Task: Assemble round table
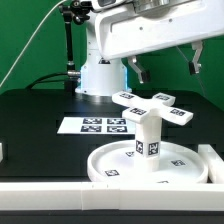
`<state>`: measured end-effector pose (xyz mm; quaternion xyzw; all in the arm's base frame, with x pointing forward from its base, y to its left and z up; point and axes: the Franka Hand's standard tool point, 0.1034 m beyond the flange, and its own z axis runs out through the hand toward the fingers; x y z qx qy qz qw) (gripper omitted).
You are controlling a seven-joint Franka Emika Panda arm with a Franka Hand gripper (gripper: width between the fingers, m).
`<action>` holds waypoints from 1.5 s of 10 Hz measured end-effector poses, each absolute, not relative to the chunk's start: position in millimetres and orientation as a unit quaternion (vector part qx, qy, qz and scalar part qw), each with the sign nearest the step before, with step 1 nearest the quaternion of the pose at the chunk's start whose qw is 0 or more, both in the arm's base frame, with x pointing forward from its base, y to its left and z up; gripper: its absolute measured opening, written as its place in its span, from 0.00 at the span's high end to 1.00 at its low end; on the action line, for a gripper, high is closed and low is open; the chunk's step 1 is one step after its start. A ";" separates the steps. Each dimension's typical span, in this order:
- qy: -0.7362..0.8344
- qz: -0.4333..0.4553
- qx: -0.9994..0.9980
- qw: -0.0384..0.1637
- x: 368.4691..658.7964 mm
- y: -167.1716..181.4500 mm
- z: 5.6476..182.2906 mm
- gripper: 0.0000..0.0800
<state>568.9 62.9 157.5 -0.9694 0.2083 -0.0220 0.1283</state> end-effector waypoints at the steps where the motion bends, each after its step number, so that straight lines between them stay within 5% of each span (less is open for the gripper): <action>1: 0.063 -0.036 -0.992 0.105 566.6 60.2 155.9 0.19; 7: -0.177 -0.039 -0.979 0.096 562.4 59.6 153.3 0.19; 12: -0.537 -0.050 -0.841 0.045 577.0 69.4 143.0 0.19; 15: -0.610 -0.052 -0.790 0.037 577.4 62.7 142.3 0.19</action>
Offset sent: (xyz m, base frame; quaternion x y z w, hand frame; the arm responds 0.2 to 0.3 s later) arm 0.0000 0.0000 0.0000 0.0000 0.0000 -0.1296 0.9916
